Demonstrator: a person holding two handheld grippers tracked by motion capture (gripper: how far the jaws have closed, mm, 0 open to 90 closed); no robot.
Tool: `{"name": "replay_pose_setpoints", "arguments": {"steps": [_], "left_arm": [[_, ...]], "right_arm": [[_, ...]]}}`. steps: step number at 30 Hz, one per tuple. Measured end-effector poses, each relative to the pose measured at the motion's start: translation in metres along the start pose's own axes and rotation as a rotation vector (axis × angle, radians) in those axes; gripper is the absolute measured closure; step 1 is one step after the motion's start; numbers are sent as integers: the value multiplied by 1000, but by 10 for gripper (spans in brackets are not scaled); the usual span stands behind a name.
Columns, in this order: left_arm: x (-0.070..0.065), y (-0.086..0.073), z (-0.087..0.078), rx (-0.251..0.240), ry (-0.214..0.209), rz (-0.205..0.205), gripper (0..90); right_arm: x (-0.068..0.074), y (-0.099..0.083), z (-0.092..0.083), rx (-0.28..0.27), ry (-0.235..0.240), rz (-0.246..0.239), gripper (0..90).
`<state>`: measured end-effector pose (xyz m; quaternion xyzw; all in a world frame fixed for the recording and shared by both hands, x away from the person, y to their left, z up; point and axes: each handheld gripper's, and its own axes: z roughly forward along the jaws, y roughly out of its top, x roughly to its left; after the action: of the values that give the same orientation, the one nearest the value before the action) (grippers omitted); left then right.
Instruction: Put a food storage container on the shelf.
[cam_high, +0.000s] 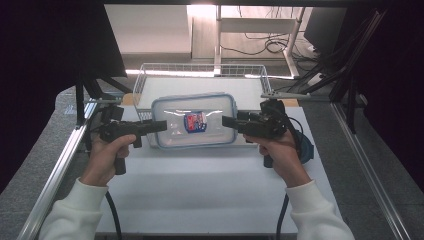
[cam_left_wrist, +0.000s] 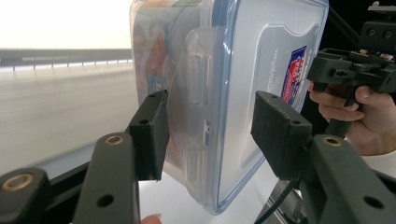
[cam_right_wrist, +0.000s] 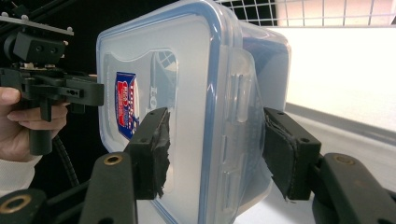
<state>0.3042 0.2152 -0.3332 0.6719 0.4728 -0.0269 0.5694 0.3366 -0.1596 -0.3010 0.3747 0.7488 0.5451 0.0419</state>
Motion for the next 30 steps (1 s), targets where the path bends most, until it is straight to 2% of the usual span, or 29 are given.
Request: {"name": "replay_pose_setpoints", "arguments": {"steps": [9, 16, 24, 30], "left_arm": [[-3, 17, -3, -5, 15, 25, 474], [-4, 31, -2, -3, 24, 28, 474], [1, 45, 2, -5, 20, 24, 471], [3, 60, 6, -11, 22, 34, 472]], "right_arm": [[-2, 13, 1, -9, 13, 5, 441], [-6, 26, 4, -12, 19, 9, 442], [-11, 41, 8, -8, 12, 4, 441], [-17, 52, 10, -27, 13, 6, 442]]}}
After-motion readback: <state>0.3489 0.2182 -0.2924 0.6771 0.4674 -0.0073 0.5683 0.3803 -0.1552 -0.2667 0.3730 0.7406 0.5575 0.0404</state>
